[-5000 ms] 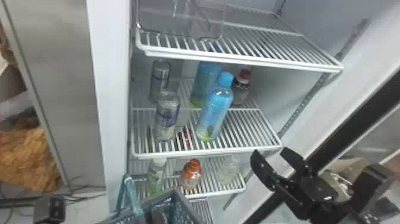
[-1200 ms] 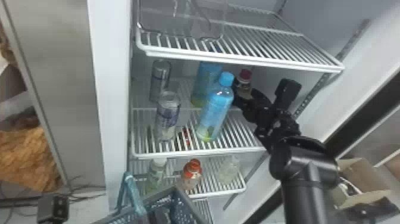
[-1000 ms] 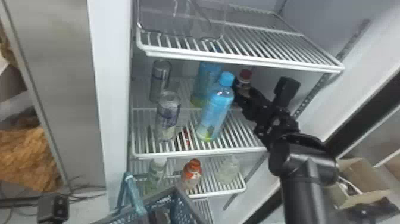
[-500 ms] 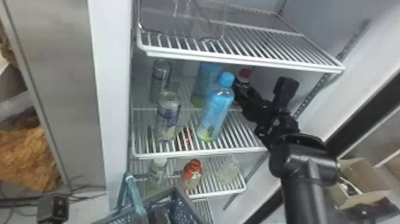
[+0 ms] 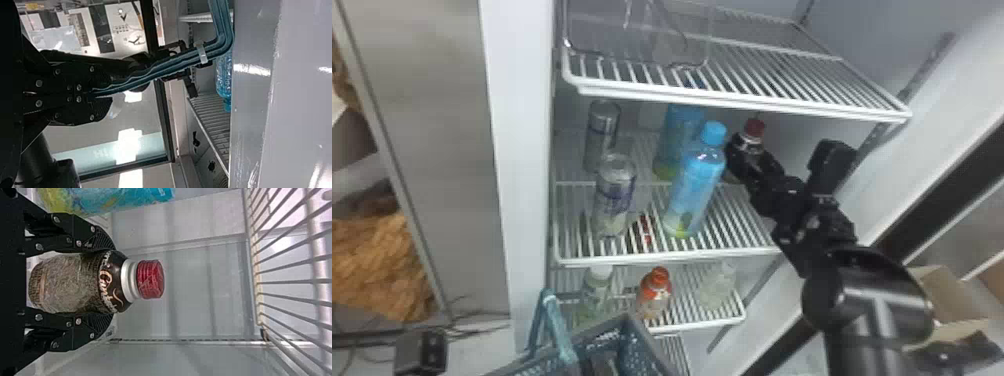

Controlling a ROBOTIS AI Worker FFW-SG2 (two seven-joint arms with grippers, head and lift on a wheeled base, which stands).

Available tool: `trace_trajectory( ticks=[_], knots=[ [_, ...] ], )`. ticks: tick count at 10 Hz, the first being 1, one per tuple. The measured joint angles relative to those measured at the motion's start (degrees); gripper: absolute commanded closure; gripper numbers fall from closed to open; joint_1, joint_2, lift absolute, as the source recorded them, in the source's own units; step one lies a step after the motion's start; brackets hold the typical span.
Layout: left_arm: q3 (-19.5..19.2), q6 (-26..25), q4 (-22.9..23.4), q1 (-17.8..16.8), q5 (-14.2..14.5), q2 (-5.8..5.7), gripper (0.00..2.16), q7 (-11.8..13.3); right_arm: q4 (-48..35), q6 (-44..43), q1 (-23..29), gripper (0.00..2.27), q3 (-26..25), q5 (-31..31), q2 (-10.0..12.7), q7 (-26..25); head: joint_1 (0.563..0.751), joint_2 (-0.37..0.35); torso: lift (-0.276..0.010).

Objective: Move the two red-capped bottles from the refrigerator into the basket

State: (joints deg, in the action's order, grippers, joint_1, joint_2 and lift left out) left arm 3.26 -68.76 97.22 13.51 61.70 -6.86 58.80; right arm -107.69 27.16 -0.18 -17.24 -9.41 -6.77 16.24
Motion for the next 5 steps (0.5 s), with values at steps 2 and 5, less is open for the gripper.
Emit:
trace_trajectory(
  ticks=[2,5],
  knots=[
    [-0.1,0.0,0.0,0.4,0.0,0.0,1.17,0.0,-5.7,2.1,4.4,1.28,-0.9,-1.4,0.0,-0.2,0.695,-0.35,0.0],
    [-0.2,0.0,0.0,0.6,0.0,0.13,1.17,0.0,-13.8,2.5,12.0,1.28,-1.4,-4.2,0.1,-0.2,0.695,-0.35,0.0]
  ],
)
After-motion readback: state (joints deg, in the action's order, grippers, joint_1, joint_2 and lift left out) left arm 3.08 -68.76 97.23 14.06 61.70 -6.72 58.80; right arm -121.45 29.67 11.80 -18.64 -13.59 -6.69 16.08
